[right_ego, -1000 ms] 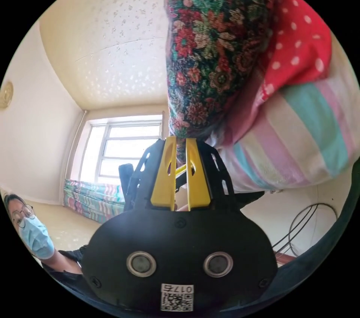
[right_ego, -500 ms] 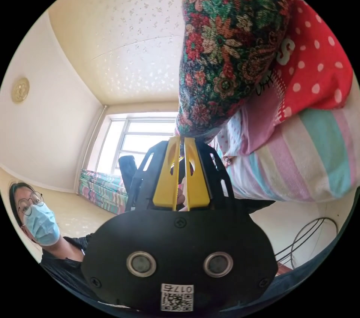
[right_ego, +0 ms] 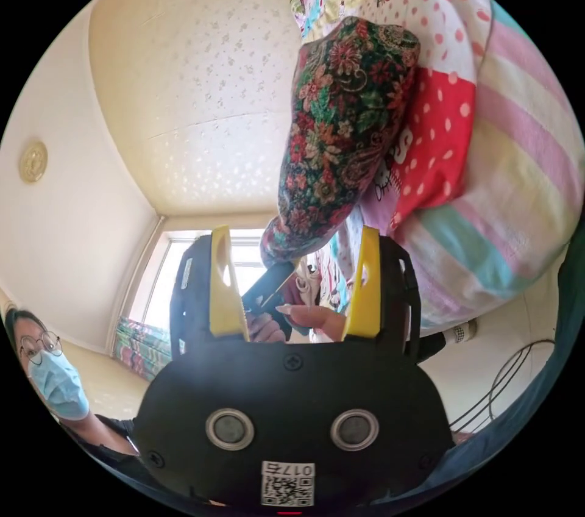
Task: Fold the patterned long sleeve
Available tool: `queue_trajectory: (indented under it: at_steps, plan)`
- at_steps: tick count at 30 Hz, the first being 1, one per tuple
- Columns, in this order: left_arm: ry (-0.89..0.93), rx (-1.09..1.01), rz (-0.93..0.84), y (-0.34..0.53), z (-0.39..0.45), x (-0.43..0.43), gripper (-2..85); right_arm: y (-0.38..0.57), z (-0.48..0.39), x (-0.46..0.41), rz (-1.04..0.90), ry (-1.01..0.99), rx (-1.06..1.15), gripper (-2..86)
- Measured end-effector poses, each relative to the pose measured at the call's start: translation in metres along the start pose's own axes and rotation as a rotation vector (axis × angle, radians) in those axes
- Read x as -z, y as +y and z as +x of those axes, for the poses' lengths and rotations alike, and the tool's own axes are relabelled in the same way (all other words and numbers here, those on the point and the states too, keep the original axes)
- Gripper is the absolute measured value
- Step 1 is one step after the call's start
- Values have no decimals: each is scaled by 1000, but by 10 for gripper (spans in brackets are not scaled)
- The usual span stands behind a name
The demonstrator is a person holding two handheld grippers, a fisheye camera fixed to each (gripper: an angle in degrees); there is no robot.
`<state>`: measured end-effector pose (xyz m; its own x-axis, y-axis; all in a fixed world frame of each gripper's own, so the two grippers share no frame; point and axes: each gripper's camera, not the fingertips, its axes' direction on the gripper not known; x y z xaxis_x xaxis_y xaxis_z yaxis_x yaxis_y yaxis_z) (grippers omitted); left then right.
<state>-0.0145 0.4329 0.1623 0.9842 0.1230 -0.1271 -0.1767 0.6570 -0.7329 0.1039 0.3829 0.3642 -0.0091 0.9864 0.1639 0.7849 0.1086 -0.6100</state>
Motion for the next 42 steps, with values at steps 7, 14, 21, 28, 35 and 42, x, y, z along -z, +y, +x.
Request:
queue_trajectory:
  at_steps: [7,14,21,28,35,42]
  plan:
    - [23,14,24,-6,0,24,-2,-42,12,-30,67,-50,-52,295]
    - [50,16,32,-7,-5,42,-2,-83,27,-53,73,-50,-115,277]
    - [57,12,28,2,-14,57,-1,-108,50,-64,47,-72,-109,251]
    - [125,38,24,16,-34,72,10,-123,77,-60,2,-215,-87,195]
    - [367,243,54,69,-85,84,62,-123,79,-52,-16,-250,-49,164]
    - [434,257,59,83,-115,118,62,-107,84,-42,-39,-385,6,143]
